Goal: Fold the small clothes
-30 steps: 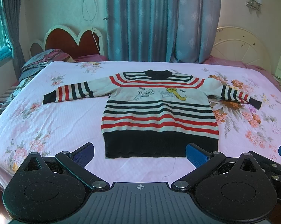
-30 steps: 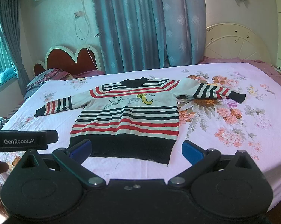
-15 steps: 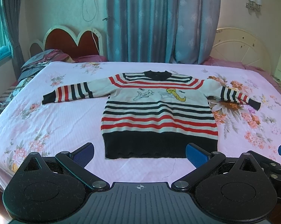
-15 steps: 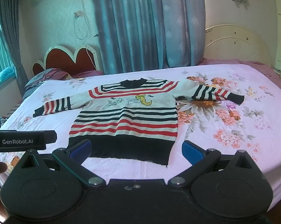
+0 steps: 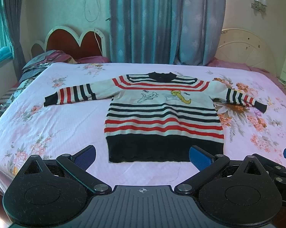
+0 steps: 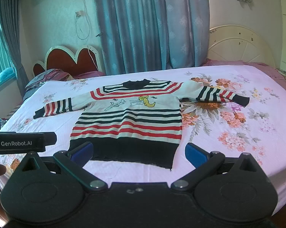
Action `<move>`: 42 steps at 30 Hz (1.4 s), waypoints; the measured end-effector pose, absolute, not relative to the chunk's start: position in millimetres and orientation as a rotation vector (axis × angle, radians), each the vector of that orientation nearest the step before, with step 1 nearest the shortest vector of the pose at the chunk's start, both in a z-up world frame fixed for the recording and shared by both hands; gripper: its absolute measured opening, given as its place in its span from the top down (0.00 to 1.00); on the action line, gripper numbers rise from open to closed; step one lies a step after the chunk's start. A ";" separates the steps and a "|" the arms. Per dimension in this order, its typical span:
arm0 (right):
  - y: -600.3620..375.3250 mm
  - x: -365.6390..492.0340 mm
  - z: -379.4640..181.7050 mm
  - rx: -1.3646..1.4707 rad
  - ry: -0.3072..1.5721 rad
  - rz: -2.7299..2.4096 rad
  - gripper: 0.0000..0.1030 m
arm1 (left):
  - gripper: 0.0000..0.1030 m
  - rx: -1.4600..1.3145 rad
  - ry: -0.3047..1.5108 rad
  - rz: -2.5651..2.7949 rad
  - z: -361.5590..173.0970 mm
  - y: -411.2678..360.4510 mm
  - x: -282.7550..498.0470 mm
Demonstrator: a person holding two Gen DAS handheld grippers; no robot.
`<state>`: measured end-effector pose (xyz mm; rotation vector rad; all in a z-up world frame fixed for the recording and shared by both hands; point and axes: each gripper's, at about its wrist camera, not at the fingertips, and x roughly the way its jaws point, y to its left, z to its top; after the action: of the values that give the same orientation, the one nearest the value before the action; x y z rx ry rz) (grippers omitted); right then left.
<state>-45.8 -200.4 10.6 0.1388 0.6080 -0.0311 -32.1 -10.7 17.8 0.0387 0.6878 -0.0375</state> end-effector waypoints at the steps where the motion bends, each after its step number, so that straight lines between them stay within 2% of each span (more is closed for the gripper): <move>1: -200.4 -45.5 10.4 0.138 0.608 -0.031 0.01 | 0.00 0.038 0.688 -0.037 17.3 -10.5 -32.0; 23: -205.4 -16.5 1.5 0.127 0.621 -0.062 0.01 | 0.00 0.038 0.709 -0.017 4.9 -4.6 6.1; 42: -212.0 42.9 -19.3 0.142 0.660 -0.134 0.01 | 0.00 0.050 0.757 -0.026 -17.6 -3.8 86.6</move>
<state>42.9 -212.0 -19.3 0.1422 0.6604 -0.1338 86.6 -3.8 -17.6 0.0503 0.7569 -0.0258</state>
